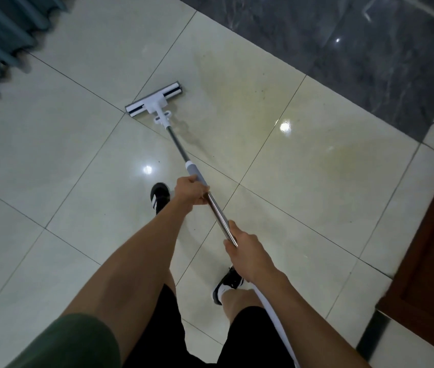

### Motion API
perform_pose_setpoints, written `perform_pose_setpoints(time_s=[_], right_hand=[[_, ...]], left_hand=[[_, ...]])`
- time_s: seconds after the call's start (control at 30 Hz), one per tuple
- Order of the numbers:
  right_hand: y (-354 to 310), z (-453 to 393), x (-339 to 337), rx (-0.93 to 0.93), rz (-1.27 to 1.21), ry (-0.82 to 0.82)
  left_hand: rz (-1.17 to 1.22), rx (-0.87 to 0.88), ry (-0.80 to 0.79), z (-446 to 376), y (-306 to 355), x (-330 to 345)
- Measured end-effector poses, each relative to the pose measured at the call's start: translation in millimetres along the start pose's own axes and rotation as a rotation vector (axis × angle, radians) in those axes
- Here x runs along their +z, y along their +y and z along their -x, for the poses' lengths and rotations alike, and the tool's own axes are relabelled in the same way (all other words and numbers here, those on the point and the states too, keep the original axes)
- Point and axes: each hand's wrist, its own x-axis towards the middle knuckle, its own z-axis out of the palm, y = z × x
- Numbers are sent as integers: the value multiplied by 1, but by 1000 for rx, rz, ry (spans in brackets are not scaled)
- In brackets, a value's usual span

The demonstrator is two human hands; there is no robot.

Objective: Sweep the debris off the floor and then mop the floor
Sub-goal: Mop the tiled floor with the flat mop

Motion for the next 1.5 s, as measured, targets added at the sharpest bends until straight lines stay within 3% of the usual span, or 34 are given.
perform_pose_setpoints(time_s=[0.17,0.63,0.9,1.27,1.5], right_hand=[[-62,-48,-9,-14,-13,1],[-315,-238,-43,-25,-14,27],[-414,-331,-76,-91,8,40],[-382,-313,-94,-91,33,47],[-296,-261,-98,-102,0,36]], left_hand=[[27,1,23,-38,57,-40],[57,55,23,-201,276,-205],[102,111,67,-270,377,-255],[78,113,55,-256,364,-224],[20,104,62,-209,307,-161]])
